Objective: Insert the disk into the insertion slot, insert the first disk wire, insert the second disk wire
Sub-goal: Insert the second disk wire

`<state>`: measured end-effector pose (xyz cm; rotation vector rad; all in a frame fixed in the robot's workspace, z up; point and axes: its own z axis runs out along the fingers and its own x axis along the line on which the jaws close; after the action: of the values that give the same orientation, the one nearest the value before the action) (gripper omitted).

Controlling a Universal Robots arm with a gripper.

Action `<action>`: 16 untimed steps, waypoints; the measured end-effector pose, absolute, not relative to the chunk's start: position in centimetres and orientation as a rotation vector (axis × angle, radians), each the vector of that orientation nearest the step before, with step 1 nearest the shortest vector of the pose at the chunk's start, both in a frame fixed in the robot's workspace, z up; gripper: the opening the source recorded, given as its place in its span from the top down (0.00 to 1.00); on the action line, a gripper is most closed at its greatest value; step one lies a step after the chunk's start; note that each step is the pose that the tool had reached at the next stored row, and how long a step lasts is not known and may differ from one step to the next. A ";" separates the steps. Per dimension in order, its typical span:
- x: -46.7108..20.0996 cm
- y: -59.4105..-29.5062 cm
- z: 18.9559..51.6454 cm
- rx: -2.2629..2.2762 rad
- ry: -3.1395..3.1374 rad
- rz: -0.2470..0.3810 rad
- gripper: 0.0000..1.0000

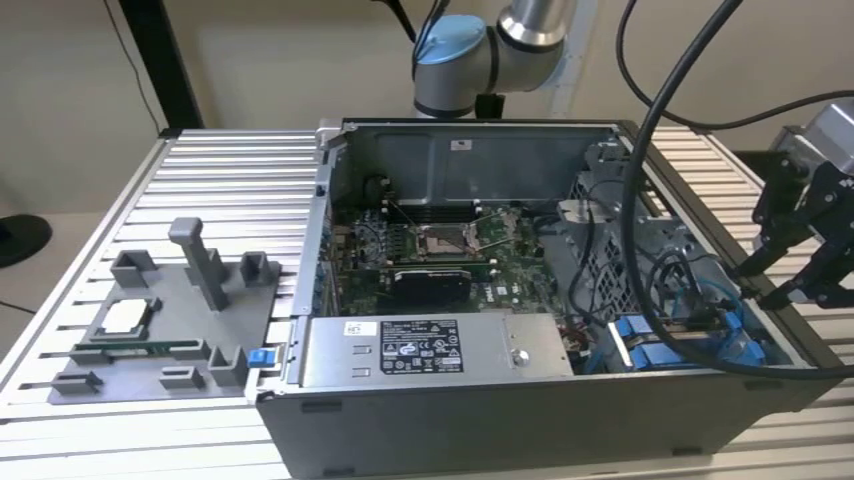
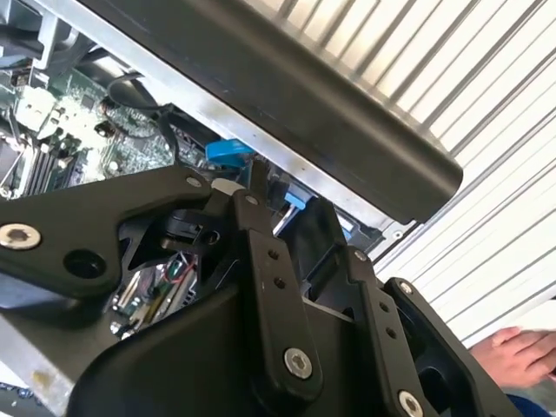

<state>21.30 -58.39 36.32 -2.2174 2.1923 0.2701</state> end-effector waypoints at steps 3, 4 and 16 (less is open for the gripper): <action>21.3 -58.4 36.2 -2.221 2.198 0.293 0.00; 21.3 -58.4 36.1 -2.221 2.198 0.296 0.00; 21.4 -58.4 35.6 -2.222 2.200 0.325 1.00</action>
<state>21.35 -58.41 35.65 -2.2219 2.1998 0.3247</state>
